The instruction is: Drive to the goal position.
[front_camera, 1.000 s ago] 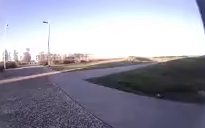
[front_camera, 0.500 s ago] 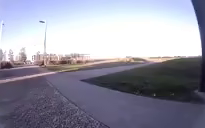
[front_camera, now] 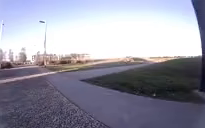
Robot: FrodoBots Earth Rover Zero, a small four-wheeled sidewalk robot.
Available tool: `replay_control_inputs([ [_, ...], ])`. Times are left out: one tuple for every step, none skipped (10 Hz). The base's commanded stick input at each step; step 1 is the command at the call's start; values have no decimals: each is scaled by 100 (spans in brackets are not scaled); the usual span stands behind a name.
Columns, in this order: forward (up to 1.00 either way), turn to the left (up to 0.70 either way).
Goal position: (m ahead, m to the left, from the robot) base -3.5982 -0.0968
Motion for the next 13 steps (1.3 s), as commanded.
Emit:
replay_control_inputs([
  [13,-25],
  [13,-25],
  [13,-25],
  [13,-25],
  [13,-25],
  [13,-25],
  [13,-25],
  [13,-25],
  [13,-25],
  [13,-25],
  [13,-25],
  [13,-25],
  [13,-25],
])
